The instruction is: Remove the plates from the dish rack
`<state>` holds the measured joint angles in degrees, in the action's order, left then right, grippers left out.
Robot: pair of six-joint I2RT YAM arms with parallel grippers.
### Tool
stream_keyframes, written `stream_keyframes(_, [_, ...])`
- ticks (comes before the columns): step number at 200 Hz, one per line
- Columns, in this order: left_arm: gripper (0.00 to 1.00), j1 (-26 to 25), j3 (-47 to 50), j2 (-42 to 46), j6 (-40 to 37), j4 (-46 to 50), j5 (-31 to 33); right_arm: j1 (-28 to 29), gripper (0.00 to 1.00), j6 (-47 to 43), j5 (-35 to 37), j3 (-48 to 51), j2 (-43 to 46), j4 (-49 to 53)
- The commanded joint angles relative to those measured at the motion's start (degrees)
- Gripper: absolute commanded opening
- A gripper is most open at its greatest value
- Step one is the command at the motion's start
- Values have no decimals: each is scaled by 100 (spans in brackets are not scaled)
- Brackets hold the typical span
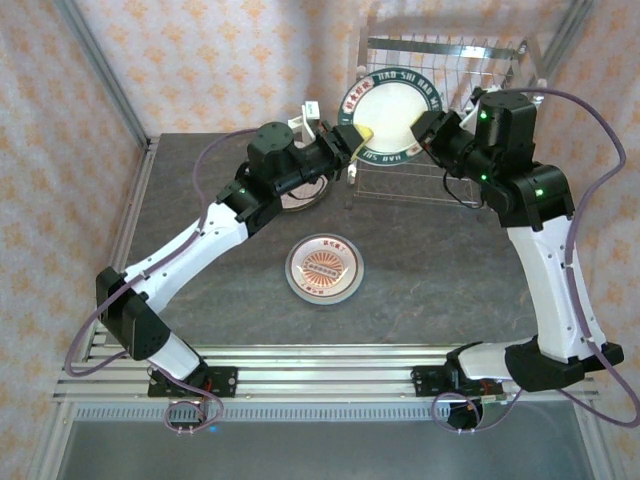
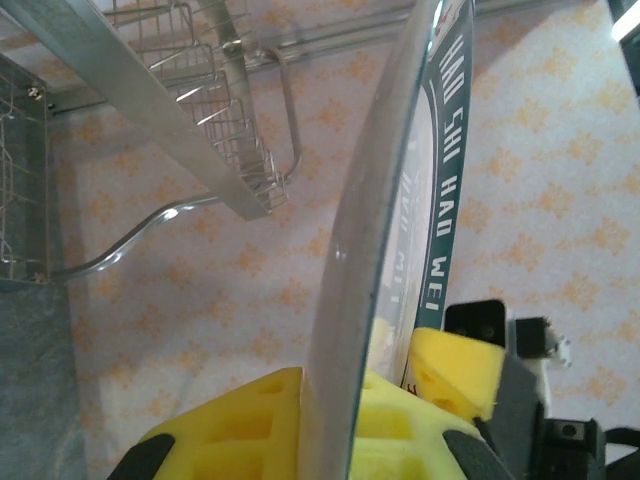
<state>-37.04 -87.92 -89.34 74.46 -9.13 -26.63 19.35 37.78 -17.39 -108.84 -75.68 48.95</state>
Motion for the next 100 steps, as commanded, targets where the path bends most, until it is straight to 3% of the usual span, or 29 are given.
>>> stream_keyframes(1, [0,-2,62,264,-396,29,-137,17,52,-481,93,-137,89,287])
stream_keyframes(17, [0,72,136,356,-388,74,-234,18,64,-781,129,-265,91,512])
stream_keyframes(38, [0,220,281,506,-404,161,-369,22,71,-1173,215,-460,103,881])
stream_keyframes(100, [0,890,852,1094,-1444,1619,-1512,83,75,-2489,-280,-377,389,1053])
